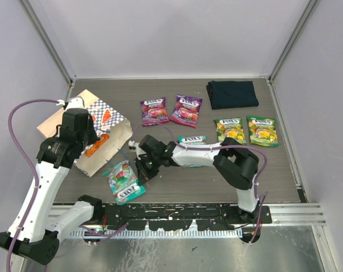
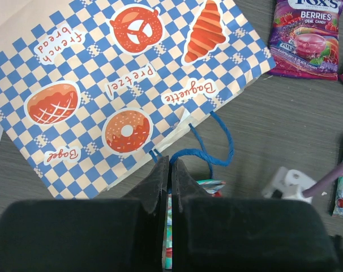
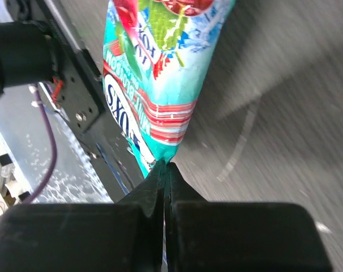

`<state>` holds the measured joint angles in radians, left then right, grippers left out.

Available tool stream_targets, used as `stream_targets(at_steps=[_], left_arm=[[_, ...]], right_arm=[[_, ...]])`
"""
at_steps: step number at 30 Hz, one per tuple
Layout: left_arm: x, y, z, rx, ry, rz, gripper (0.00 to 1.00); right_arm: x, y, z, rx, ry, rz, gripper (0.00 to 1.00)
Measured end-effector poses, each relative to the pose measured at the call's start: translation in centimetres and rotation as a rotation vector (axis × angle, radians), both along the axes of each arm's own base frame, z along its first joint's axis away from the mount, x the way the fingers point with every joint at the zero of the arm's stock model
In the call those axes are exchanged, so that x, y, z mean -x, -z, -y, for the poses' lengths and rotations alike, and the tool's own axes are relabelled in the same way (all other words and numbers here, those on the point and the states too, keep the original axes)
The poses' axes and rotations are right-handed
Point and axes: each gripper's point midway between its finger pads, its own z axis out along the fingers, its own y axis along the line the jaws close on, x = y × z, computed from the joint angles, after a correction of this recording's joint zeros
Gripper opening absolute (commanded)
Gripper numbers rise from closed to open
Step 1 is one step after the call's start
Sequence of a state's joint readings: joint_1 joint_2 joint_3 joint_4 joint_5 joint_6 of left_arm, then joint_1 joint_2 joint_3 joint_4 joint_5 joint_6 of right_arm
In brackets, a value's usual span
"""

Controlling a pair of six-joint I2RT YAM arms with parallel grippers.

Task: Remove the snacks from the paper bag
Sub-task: Move the snack to the center of the board, then adjust the snack at the center of the board.

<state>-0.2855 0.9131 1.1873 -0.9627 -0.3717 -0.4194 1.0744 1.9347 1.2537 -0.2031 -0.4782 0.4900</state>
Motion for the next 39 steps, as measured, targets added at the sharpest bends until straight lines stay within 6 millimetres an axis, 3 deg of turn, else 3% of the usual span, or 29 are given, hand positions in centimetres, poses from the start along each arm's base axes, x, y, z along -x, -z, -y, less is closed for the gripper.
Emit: stream_targets(at_steps=[3,9,14,20,26,30,34,39], left_arm=[[0.0,-0.1,-0.2,-0.013,-0.002,0.000,0.00],[0.2,-0.4,-0.5,-0.026,-0.004,-0.004,0.00],[0.1,-0.9,-0.6,-0.031,-0.011,0.004,0.00],[0.4,-0.8,-1.1,-0.053,-0.029,-0.006,0.00],[0.3,-0.6,-1.1,-0.055,-0.030,-0.014,0.00],[0.3,-0.6,-1.1,-0.056,-0.030,-0.015,0.00],[0.3,-0.6,-1.1,-0.052,-0.029,-0.015,0.00],[0.5,-0.6,-1.0,-0.047,-0.027,-0.011,0.00]], right_arm=[[-1.4,-0.1,2.9,0.043,0.020,-0.008,0.25],[-8.1,0.6,7.7,0.140,0.180,0.035,0.58],[-10.7,-0.3,8.1,0.205,0.241,0.147,0.84],[-10.6,-1.6,6.6,0.256,0.309,0.325,0.90],[-7.5,-2.8,3.9,0.256,0.445,0.382,0.93],[-5.3,-3.4,1.5,0.231,0.637,0.334,0.95],[-3.6,-2.3,-0.3,0.211,0.790,0.226,0.95],[-4.5,-0.6,-1.2,0.279,1.000,0.143,0.95]])
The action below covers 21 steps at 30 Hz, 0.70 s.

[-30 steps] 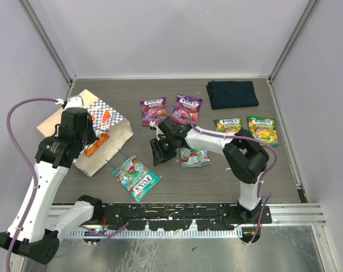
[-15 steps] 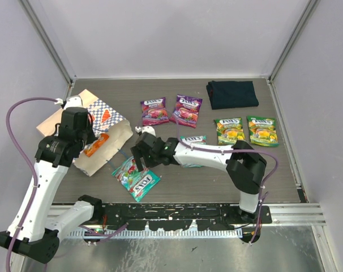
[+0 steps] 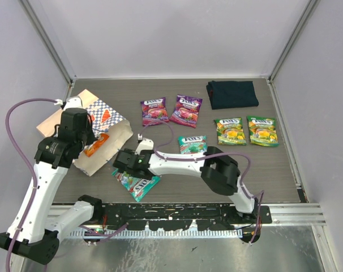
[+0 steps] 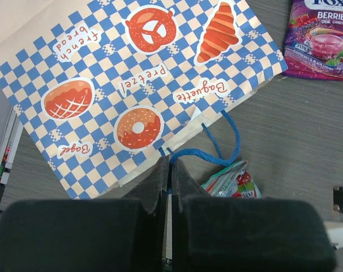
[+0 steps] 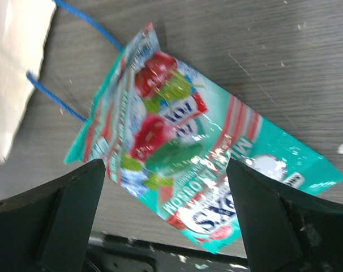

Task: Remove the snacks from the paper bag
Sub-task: Adjust the snack at the center of the board.

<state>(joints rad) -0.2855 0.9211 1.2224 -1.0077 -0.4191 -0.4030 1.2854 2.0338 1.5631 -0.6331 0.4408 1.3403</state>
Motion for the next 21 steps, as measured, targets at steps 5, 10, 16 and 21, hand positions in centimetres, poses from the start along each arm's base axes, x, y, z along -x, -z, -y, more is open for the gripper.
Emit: stream_targets(at_steps=[5,10,16,21], left_arm=[[0.3,0.1,-0.1,0.001,0.001,0.002,0.00],[0.3,0.6,-0.1,-0.004,0.005,-0.011,0.00],[0.3,0.8,-0.2,-0.022,0.013,-0.019,0.00],[0.3,1.0,-0.2,-0.026,0.015,-0.023,0.00]], right_arm=[[-1.4,0.5,-2.8,0.015,0.121,-0.039,0.96],[-1.4,1.7,-2.9,0.032,0.155,-0.061,0.95],[-0.9,2.1,-1.0,0.083,0.133,-0.056,0.94],[-0.1,2.9,2.0,0.204,-0.003,-0.036,0.96]])
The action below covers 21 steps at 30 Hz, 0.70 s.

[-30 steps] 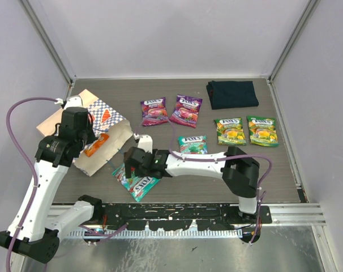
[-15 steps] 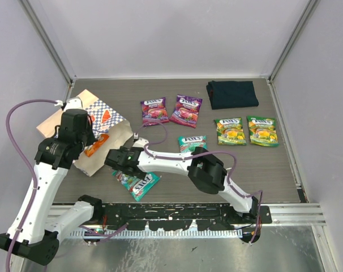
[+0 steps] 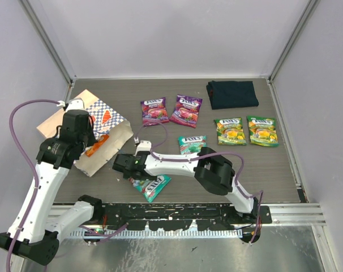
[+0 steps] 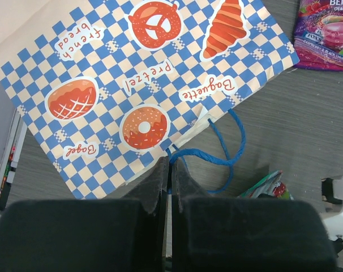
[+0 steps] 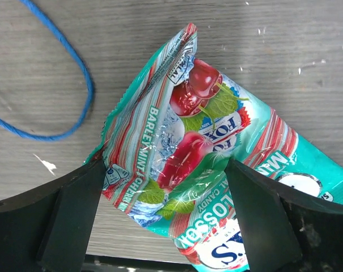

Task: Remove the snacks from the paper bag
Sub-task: Adjust the snack at the center of the board.

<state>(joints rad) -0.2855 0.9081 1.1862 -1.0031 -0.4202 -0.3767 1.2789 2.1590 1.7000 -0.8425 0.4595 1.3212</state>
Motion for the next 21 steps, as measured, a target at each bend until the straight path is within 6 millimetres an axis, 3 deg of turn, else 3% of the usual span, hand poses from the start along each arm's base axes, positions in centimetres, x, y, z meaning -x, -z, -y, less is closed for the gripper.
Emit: stream_targets(at_steps=[8,16,21], left_arm=[[0.0,0.1,0.0,0.000,0.000,0.000,0.00],[0.3,-0.3,-0.1,0.007,0.001,0.021,0.00],[0.3,-0.3,0.0,0.009,0.004,0.022,0.00]], right_arm=[[0.4,0.8,1.0,0.139,-0.475,0.067,0.98],[2.8,0.7,0.2,0.147,-1.139,0.015,1.00],[3.5,0.5,0.8,0.179,-1.378,0.023,1.00]])
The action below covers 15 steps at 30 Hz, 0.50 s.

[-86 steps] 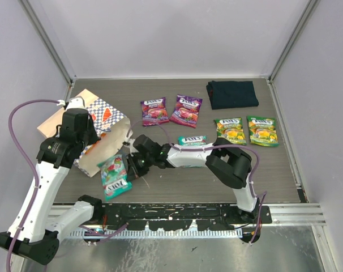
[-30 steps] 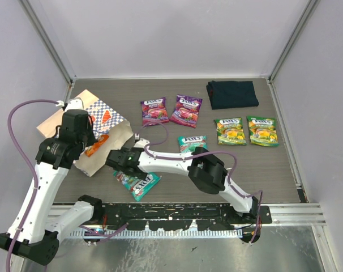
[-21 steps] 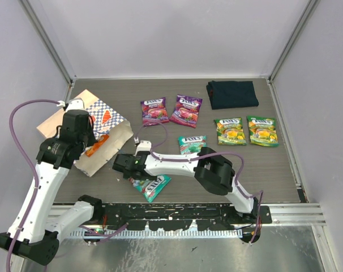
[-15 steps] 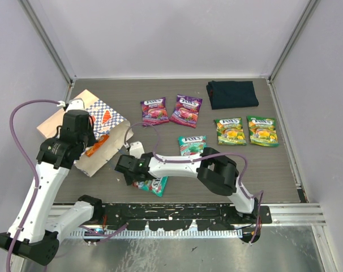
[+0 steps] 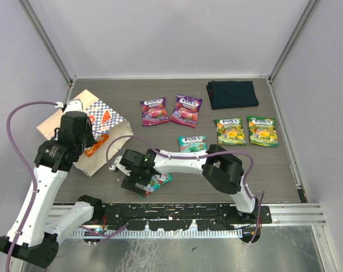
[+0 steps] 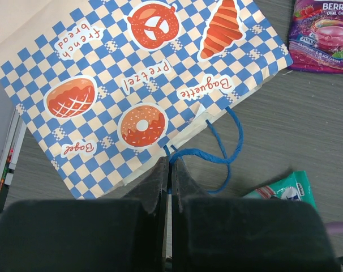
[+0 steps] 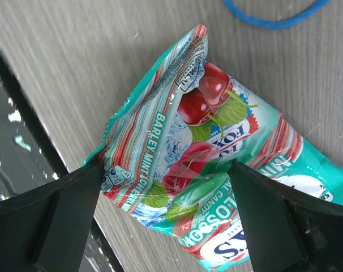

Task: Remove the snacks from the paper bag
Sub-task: Adjust the snack at the center of the board.

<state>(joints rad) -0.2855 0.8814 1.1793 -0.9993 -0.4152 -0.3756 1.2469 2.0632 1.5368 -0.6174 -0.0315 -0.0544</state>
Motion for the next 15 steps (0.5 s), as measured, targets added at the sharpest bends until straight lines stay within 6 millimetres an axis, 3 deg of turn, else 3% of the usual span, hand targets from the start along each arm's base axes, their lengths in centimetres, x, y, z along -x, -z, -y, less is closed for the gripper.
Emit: stream_targets(at_steps=[4,7,12,15], left_arm=[[0.0,-0.1,0.0,0.001,0.001,0.005,0.00],[0.1,-0.2,-0.1,0.000,0.002,0.011,0.00],[0.1,-0.3,-0.1,-0.001,0.004,0.013,0.00],[0.0,-0.4,0.0,0.000,0.004,0.018,0.00]], right_arm=[[-0.2,-0.6,1.9,0.004,-0.043,0.007,1.00],[-1.4,-2.2,4.0,-0.031,0.035,0.081,1.00],[-4.4,-8.4,4.1,-0.299,0.361,0.204,1.00],[-5.5,-10.1,3.2,-0.402,0.581,0.193,1.00]])
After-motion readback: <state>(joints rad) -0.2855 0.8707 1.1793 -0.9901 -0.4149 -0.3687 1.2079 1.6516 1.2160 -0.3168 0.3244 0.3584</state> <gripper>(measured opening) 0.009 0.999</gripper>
